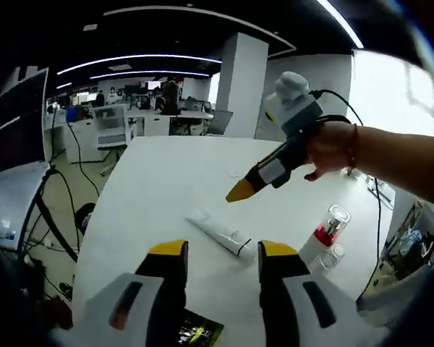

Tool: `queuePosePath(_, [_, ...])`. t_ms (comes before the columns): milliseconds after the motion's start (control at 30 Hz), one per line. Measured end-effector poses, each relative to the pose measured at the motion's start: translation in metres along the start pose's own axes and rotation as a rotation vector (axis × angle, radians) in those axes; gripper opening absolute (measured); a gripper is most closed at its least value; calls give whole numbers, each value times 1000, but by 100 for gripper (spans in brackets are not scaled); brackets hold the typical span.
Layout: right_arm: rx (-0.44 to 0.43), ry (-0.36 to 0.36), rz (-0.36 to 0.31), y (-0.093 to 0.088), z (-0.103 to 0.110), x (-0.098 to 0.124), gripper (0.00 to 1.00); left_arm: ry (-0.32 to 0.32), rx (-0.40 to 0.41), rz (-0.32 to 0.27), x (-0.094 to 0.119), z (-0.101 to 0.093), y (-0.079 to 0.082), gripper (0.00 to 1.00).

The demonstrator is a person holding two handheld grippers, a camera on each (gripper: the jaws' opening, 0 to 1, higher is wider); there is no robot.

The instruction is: Arrange the skincare products in the storage area until every visible bottle or jar stands upright without overlapping.

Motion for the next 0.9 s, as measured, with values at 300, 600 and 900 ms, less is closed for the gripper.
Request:
queuePosePath(300, [85,-92,221,-21,6,-61,47,4,30,18,-3,8,-5,36])
queuePosePath(600, [134,-109,410,-56,5,-87,35,-13,53,19,-3,6,-5,35])
queuePosePath(900, [84,-55,467,-56,18,-96,37,-41,57,13,-4,-1,-2,34])
Point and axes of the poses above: the point that each gripper's makers call its tool centre point, and the gripper's own axes: x roughly backward along the fingers, z roughly to its left, y roughly out of its top, the point moved 1 cm from there along x, roughly backward along the fingers, and after that the axes turned 8 degrees about -y, right-handed, at the moved point
